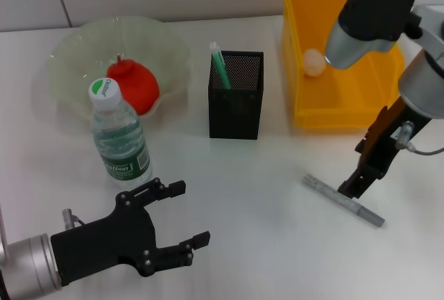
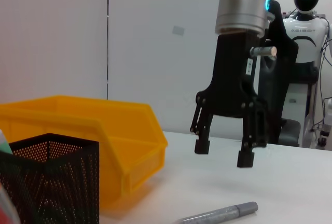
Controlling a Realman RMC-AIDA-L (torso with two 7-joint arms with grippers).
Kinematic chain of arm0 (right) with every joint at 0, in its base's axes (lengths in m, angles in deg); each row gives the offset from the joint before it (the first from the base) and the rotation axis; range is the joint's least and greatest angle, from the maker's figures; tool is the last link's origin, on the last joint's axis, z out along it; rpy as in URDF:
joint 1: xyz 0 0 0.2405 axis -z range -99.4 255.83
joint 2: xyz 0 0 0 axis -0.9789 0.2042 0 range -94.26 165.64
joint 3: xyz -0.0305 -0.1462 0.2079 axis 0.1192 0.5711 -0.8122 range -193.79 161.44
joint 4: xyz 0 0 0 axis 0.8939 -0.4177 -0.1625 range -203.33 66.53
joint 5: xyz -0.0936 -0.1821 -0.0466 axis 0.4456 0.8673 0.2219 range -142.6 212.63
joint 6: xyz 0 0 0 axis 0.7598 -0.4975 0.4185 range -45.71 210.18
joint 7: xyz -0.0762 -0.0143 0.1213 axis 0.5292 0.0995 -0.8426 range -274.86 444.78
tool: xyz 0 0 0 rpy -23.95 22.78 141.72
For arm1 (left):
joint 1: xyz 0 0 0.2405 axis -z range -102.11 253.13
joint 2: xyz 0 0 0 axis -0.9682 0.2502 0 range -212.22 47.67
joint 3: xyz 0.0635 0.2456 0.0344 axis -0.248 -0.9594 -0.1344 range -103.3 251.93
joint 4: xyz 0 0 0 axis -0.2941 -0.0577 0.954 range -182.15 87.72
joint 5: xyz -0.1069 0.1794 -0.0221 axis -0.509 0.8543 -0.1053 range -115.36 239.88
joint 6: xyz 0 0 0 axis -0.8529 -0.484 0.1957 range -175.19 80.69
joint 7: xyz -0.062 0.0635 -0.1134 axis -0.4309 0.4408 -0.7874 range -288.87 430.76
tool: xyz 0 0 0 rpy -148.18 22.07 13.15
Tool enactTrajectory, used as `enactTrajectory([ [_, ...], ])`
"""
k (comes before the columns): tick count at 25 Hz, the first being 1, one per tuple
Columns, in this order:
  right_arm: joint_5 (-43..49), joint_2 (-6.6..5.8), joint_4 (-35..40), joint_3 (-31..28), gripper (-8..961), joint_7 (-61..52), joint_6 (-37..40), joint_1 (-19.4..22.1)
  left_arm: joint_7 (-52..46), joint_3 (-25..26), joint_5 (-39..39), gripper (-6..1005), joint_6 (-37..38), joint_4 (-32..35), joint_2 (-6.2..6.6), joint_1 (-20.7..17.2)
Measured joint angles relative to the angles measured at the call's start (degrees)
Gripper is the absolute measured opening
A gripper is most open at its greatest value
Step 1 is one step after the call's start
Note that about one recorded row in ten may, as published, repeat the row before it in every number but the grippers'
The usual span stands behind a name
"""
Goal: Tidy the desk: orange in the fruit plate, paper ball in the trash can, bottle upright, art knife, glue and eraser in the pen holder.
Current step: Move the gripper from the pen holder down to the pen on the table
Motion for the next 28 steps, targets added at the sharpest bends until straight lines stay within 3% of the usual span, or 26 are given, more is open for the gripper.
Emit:
enactTrajectory([
  [11,-1.17,0.28,-6.48,3.09,832,-5.23,-7.34,0.30,0.08,-0.45,0.12,864,0.00,0.27,0.03,0.17],
  [21,-1.35,0.30,-8.03,4.73,809,-6.26,-9.50,-0.23,0.18,-0.45,0.72,864,0.15,0.50,0.35,-0.02],
  [28,-1.35,0.30,-10.02,5.19,578,-6.35,-11.57,-0.30,0.47,-0.19,2.12,863,0.34,0.50,0.32,0.03],
])
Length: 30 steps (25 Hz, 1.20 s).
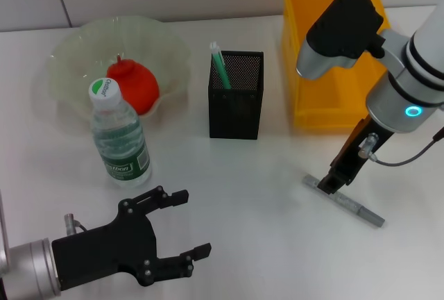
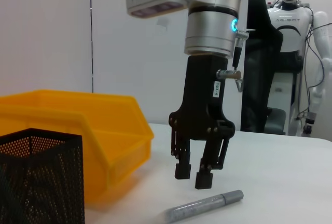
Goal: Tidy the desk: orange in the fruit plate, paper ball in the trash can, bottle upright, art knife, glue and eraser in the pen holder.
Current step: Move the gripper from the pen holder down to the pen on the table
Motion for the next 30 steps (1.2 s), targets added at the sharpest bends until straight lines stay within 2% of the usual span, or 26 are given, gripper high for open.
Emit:
enactTrajectory([
  [8,-0.57,0.00,-1.59,0.88,404,-0.18,-1.56,-0.03,0.10,-0.24,0.08,863,0.10,0.09,-0.05,0.07],
  [30,-0.42,0.00,-4.95,2.41,372,0.28,-4.96,0.09,0.24,-0.68,0.08,863,0.29,0.09,-0.05,-0.19],
])
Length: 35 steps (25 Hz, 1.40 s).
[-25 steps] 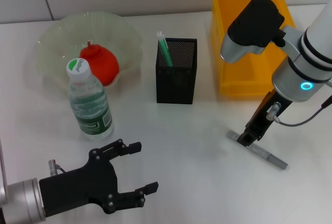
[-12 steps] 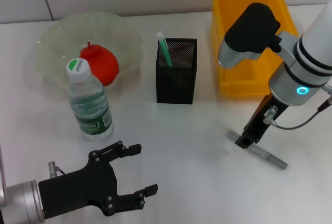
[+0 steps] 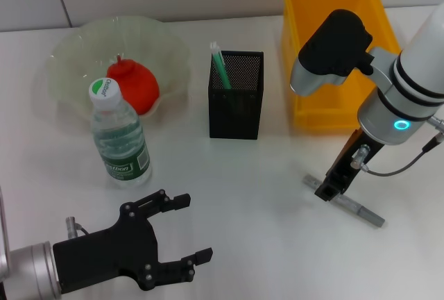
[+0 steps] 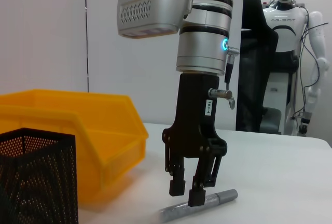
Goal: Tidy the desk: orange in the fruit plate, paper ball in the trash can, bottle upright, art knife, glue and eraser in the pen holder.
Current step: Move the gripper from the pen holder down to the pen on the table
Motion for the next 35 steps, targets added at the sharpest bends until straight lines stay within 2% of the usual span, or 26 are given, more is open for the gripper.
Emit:
enactTrajectory([
  [20,0.12,-0.09,-0.81,0.68,343,-0.24,-0.69,-0.05,0.00,-0.01,0.00,864,0.00,0.00,-0.09,-0.05],
  [25,0.15,-0.09,-1.34,0.67,282,-0.25,-1.06,-0.05,0.00,-0.01,0.00,864,0.10,0.00,-0.09,-0.15],
  [35,0.12,-0.04,-2.85,0.73,280,-0.24,-1.86,-0.14,0.00,-0.01,0.00,864,0.17,0.00,-0.09,-0.15],
])
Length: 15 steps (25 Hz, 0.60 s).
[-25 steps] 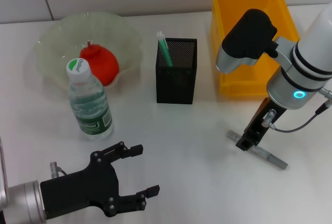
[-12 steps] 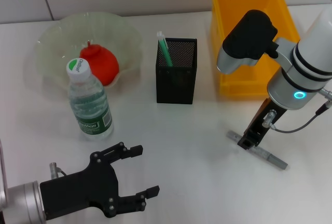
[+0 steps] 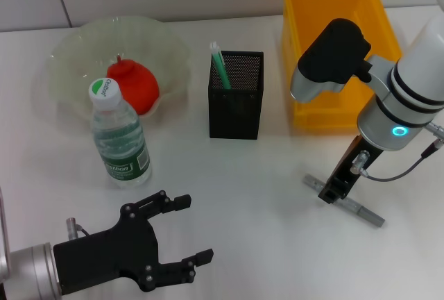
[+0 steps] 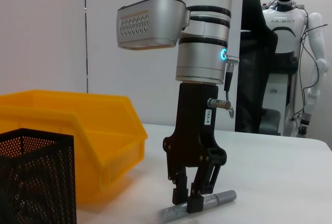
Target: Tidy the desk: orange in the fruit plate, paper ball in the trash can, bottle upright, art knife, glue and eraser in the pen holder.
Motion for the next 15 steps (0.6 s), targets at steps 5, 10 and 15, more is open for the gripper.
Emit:
enactTrajectory([
  [5,0.07,0.03,-0.03,1.01,281,0.00,-0.27,0.04,0.00,0.00,0.00,864,0.01,-0.03,0.00,0.00],
  [10,-0.04,0.04,-0.02,1.30,246,0.28,-0.27,0.03,0.00,0.00,0.00,864,0.08,-0.08,0.00,-0.08],
  [15,-0.04,0.00,-0.27,1.33,156,0.63,-0.28,-0.06,0.00,0.00,0.00,864,0.08,-0.23,0.00,-0.07],
])
